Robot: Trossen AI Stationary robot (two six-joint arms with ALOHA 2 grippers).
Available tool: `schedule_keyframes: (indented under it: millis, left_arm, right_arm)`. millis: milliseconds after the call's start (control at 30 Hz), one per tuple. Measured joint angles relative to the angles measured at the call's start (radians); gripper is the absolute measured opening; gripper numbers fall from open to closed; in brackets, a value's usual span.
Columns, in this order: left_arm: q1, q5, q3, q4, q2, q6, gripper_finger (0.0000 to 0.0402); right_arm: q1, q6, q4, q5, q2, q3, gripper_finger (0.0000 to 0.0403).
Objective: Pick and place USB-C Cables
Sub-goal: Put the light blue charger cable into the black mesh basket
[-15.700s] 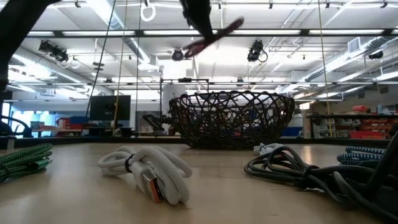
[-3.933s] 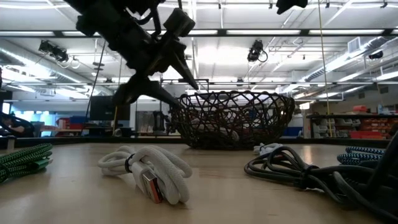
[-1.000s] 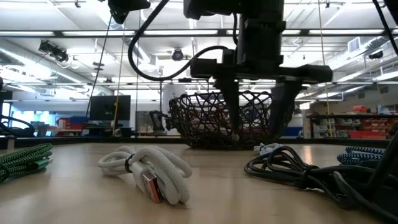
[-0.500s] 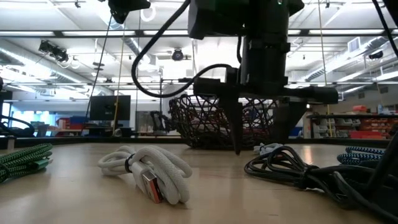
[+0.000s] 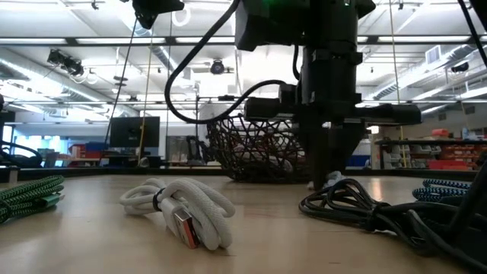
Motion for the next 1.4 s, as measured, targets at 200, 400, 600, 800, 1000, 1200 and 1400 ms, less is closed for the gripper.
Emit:
schedule_keyframes:
  millis: [200,400,600,800,1000,1200,1400]
  left_arm:
    - [0.000,0.000,0.000,0.000,0.000,0.000,0.0201]
    - [0.000,0.000,0.000,0.000,0.000,0.000,0.0201]
    - [0.000,0.000,0.000,-0.002,0.000,0.007,0.0201]
    - [0.001,0.000,0.000,-0.007,0.000,0.048,0.0201]
    - [0.002,0.000,0.000,-0.020,0.000,0.050,0.0201]
    - [0.016,-0.004,0.000,-0.023,0.000,0.025,0.0201]
    - [0.046,-0.004,0.000,-0.024,0.000,-0.069,0.0201]
  right_arm:
    - [0.000,-0.165,0.020,-0.024,0.010,0.115,0.0029]
    - [-0.014,-0.481,-0.038,0.003,0.009,0.402,0.0029]
    - [-0.050,-0.783,-0.434,0.134,0.005,0.777,0.0029]
    - [-0.153,-1.003,-0.684,0.197,-0.110,0.797,0.0029]
    - [-0.294,-1.266,-0.681,0.134,-0.193,0.747,0.0029]
    - [-0.438,-1.540,-0.680,-0.017,-0.198,0.745,0.0029]
    - [-0.529,-1.804,-0.675,-0.171,-0.171,0.707,0.0029]
